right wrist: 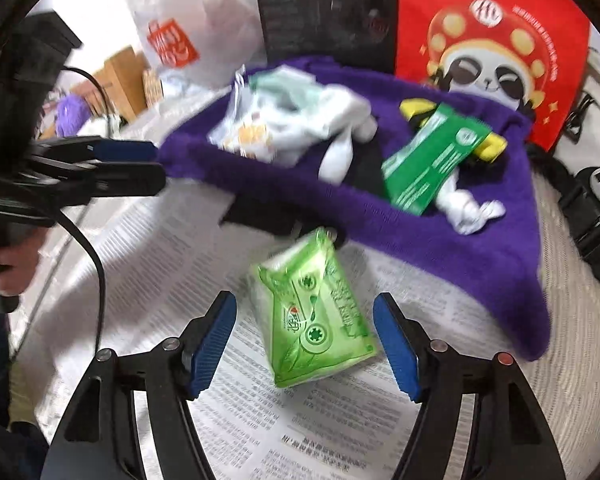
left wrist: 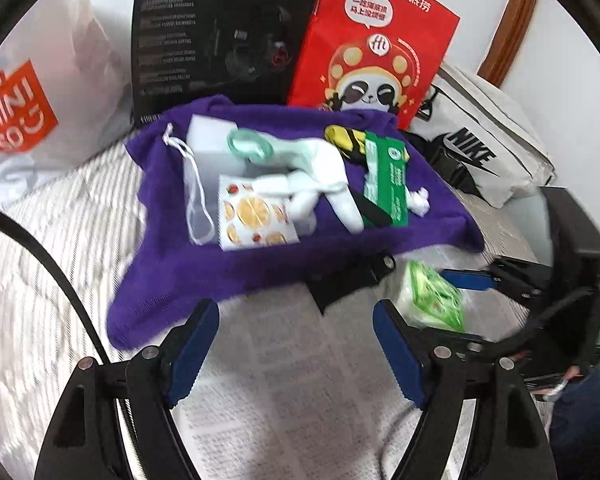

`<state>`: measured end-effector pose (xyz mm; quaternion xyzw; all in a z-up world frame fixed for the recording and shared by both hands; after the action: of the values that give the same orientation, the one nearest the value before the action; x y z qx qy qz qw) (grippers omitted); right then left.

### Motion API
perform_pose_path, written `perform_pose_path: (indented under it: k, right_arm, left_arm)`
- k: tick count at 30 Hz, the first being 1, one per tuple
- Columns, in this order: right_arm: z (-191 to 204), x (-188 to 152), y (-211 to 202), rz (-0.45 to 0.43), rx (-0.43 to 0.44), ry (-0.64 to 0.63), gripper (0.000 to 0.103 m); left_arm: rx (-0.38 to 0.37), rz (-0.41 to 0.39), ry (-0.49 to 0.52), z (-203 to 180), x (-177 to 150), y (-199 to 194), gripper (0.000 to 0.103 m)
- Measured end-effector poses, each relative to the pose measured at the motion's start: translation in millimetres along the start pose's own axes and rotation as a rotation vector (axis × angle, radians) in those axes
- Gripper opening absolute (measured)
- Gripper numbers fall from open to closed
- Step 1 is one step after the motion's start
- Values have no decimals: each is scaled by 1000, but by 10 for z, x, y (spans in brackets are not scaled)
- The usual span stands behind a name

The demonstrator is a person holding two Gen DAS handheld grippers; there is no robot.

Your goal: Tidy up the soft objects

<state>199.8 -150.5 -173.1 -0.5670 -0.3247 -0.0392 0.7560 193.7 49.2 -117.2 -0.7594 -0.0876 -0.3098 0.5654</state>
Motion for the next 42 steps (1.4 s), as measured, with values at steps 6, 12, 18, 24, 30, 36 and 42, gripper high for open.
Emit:
perform_pose_path:
  k: [6,12,18,24,30,36,42]
  right_arm:
    - [-50,-90,57,-18,-30,3,62]
    - [-354,-310,-190,-15,-103,59,62]
    - [-715,-548,-439,-35,-148,168,62]
    - [-895,-728,-619,-80,-145,258,62]
    - [-973,-864,-676,-87,-130,321,62]
    - [-957,-906,-727,-98,-117,338,62]
    - [-953,-883,-713,-94,-112,337,62]
  left_arm:
    - [-31,4,57,-152,-79,167,78]
    - [-31,24,144,-297,-7,372,78]
    - [-63,19,216,-433,11,497,78]
    - [-55,22,250,-513,69,612,78]
    - [-89,32,295,-601,73,624,77]
    - [-75,24,329,-662,48,551,77]
    - [-58,42,316,-604,160,710,77]
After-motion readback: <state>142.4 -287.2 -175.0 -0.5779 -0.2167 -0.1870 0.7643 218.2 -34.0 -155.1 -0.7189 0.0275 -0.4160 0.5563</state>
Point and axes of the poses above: each gripper's, at about its wrist camera, not at the fingertips, and y roughly the way its jaws point, z to its left, x to its top, the point moved 1 cm from there along y, roughly the way its jaws point, and after that the axes turned 8 degrees about y, right-handed, at the moved point
